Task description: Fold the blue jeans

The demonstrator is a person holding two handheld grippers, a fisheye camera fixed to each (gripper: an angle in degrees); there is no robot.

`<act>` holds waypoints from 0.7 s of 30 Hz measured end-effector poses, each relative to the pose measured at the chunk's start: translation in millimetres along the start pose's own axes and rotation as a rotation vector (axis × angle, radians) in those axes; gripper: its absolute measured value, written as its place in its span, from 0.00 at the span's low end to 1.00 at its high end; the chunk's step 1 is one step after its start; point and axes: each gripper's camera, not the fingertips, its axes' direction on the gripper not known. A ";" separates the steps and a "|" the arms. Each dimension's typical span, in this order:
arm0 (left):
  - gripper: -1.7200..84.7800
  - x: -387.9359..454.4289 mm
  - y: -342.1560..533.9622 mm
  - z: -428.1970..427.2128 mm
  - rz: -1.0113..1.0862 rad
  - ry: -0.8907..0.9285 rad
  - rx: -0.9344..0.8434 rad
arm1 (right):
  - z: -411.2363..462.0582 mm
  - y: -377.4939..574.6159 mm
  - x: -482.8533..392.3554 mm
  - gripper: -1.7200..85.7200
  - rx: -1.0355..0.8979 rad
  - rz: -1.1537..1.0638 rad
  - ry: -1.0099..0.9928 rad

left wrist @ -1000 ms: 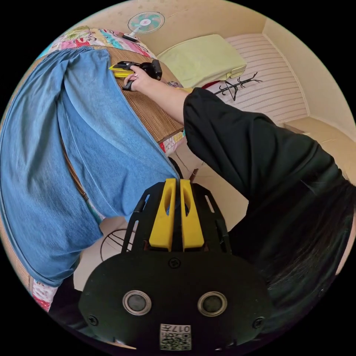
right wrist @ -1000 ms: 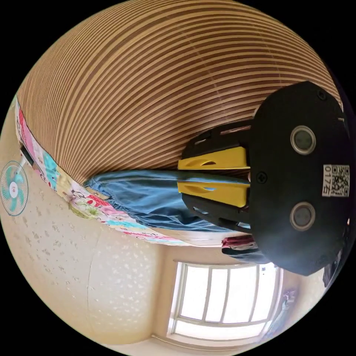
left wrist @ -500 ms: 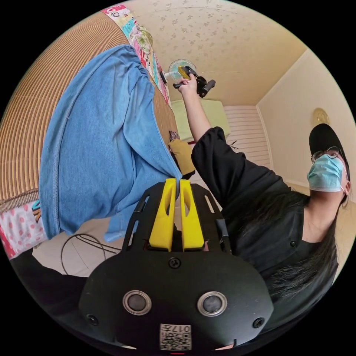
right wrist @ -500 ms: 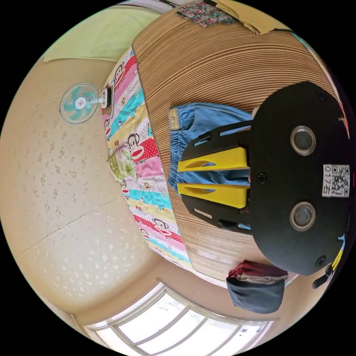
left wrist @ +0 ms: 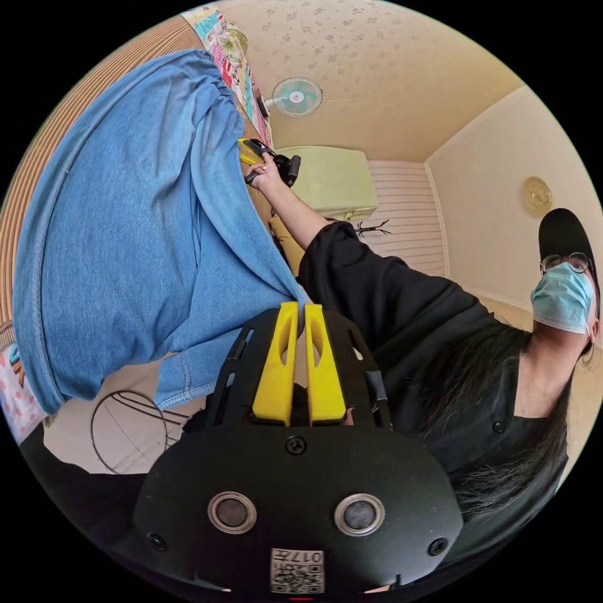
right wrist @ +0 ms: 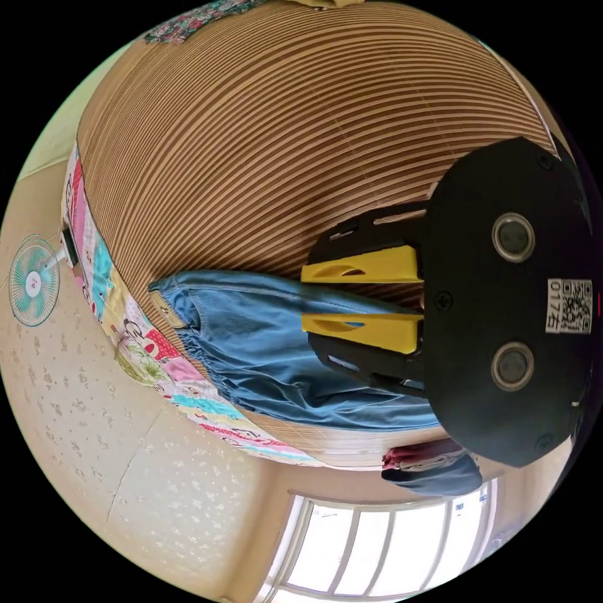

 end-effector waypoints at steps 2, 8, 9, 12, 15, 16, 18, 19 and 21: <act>0.01 -0.2 -2.5 -1.6 -0.023 0.024 0.012 | -11.2 -13.4 -16.5 0.05 0.045 -0.031 -0.011; 0.02 -10.9 -5.5 -19.6 -0.089 0.149 0.111 | -42.9 -35.5 -143.7 0.04 0.208 -0.197 -0.188; 0.02 -10.0 -4.2 -28.1 -0.086 0.147 0.139 | -29.8 -37.6 -175.5 0.05 0.178 -0.242 -0.201; 0.02 -11.6 7.3 -56.2 -0.094 0.095 0.241 | 26.3 -33.1 -241.8 0.06 0.076 -0.307 -0.191; 0.02 -32.0 21.9 -80.0 -0.193 0.013 0.325 | 91.2 -10.9 -276.0 0.09 -0.060 -0.371 -0.130; 0.02 -38.6 28.0 -87.1 -0.214 -0.045 0.352 | 98.9 -4.1 -281.0 0.10 -0.078 -0.398 -0.115; 0.02 -47.3 36.3 -92.7 -0.249 -0.120 0.373 | 105.8 34.8 -290.9 0.12 -0.104 -0.533 -0.120; 0.01 -51.8 39.8 -93.1 -0.246 -0.128 0.380 | 103.5 46.7 -290.0 0.12 -0.113 -0.567 -0.126; 0.02 -57.9 42.0 -88.9 -0.235 -0.125 0.380 | 81.4 102.5 -267.6 0.13 -0.140 -0.672 -0.128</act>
